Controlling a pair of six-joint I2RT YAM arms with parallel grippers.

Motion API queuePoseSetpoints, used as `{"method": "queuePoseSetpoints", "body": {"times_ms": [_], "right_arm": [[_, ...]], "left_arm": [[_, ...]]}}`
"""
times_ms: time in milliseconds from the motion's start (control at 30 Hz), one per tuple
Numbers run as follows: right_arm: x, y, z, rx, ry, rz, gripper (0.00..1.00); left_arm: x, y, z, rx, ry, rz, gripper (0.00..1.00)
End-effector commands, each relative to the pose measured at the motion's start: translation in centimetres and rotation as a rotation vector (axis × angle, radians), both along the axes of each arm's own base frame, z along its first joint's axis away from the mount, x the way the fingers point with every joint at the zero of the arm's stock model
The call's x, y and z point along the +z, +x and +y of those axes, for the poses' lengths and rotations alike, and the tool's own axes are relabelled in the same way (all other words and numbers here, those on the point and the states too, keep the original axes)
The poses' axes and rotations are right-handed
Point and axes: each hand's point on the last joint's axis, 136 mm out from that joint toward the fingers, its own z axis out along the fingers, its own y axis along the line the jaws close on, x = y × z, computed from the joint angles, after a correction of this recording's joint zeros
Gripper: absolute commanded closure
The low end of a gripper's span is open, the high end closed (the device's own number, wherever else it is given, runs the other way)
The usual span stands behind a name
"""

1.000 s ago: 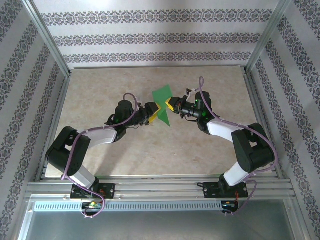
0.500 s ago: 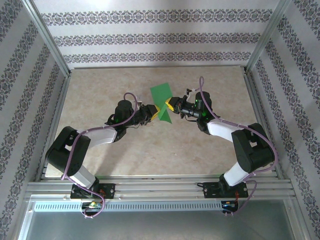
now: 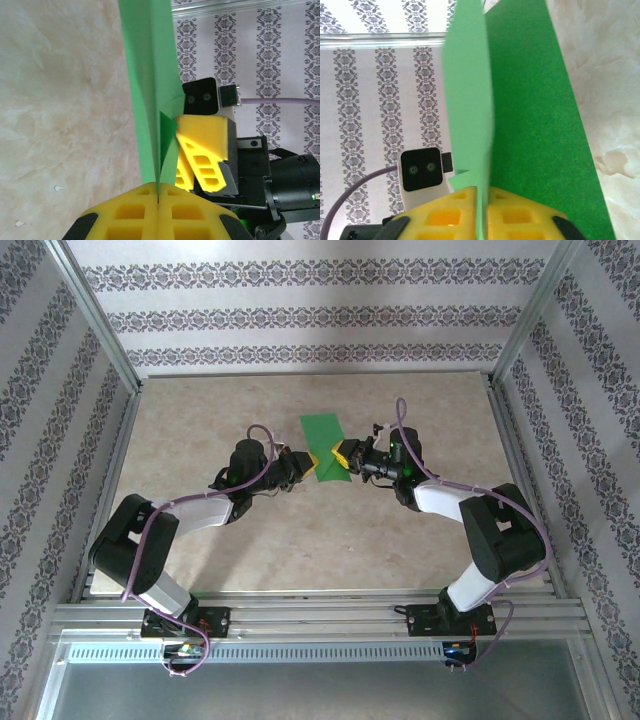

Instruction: Fold a paper plane with a square sheet of paper (pick it up from the middle)

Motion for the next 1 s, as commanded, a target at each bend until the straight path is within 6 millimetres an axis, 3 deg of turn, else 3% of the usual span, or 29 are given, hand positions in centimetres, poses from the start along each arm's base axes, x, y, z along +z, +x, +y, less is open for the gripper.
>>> {"method": "queuePoseSetpoints", "body": {"times_ms": [0,133,233,300,433,567,667,767,967], "right_arm": [[-1.1,0.1,-1.3,-0.013,-0.035,-0.018,0.76],[-2.1,0.3,-3.9,-0.062,-0.122,-0.029,0.59],[-3.1,0.2,-5.8,-0.095,-0.224,-0.033,0.55],[-3.6,-0.1,-7.1,-0.113,-0.312,-0.033,0.54],[-3.9,-0.6,-9.2,-0.150,-0.469,-0.045,0.53],[-3.8,-0.7,-10.6,-0.172,-0.573,-0.038,0.53],[-3.7,-0.8,-11.3,-0.188,-0.620,-0.038,0.52],[-3.7,-0.9,-11.7,-0.203,-0.636,-0.041,0.45],[-3.7,-1.3,-12.3,-0.221,-0.634,-0.031,0.38]], "left_arm": [[0.9,0.0,0.2,0.002,0.042,-0.039,0.98],[-1.3,-0.7,1.8,0.008,0.174,0.002,0.98],[-3.6,-1.7,4.5,0.007,0.455,0.052,0.96],[-4.8,-2.5,7.7,0.010,0.714,0.102,0.95],[-3.9,-3.4,13.9,0.021,1.160,0.170,0.95],[-2.0,-3.7,16.9,0.020,1.477,0.209,0.95],[-1.4,-3.4,17.1,-0.005,1.644,0.223,0.95],[-2.2,-3.0,15.9,-0.060,1.751,0.236,0.95],[-6.7,-2.5,11.8,-0.212,1.824,0.271,0.95]]}}
